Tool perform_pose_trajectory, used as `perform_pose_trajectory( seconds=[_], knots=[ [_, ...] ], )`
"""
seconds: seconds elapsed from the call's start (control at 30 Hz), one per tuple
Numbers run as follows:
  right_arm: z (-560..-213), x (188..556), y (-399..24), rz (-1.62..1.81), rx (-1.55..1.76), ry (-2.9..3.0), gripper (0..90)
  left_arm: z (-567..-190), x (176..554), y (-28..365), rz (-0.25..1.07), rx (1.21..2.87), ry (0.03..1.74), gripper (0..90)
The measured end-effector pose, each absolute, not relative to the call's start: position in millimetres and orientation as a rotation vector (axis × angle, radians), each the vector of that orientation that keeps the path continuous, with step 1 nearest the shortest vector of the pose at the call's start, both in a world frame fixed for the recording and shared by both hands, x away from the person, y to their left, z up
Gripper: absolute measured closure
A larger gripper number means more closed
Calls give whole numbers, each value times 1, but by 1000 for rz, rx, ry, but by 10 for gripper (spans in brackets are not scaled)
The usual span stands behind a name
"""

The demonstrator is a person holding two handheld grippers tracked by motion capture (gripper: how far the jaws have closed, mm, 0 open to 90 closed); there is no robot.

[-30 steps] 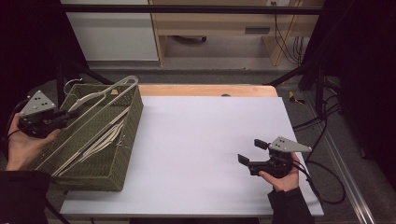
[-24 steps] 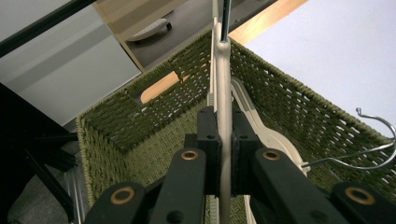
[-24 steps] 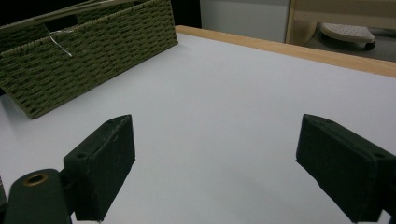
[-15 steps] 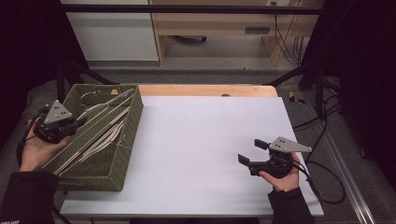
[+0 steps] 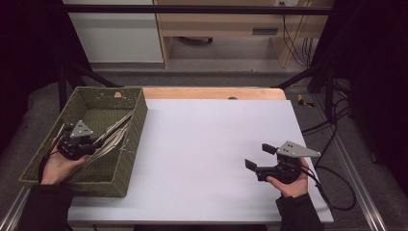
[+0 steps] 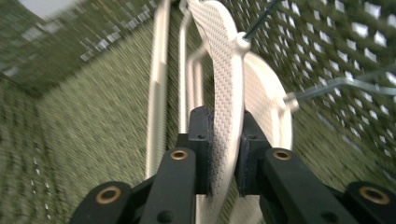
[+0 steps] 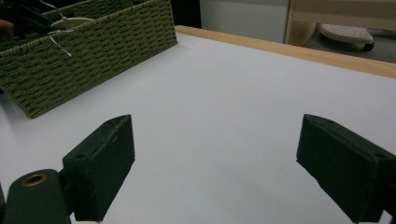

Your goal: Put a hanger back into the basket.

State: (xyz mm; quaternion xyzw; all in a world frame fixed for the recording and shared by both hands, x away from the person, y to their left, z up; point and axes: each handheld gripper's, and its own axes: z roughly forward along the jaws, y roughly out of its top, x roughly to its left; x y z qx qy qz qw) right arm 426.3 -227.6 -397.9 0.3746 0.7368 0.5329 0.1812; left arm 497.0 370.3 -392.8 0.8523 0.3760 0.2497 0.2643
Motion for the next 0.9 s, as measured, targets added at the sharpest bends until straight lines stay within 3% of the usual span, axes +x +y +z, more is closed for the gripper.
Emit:
perform_pose_trajectory(
  seconds=[0.2,0.33,0.5,0.8,0.9],
  knots=[
    [-398,426,-228,1504,1052,2079,119,-393,497,369,614,2299,1041,726],
    [-398,426,-228,1504,1051,2077,119,-383,490,372,607,2226,1016,624],
    [-398,426,-228,1503,1048,2080,119,-366,477,373,643,2094,985,559],
    [-396,425,-229,1515,1044,2071,115,-337,445,348,689,1811,880,311],
    [-396,424,-230,1519,1045,2067,111,-332,436,332,640,1723,848,234]
  ],
)
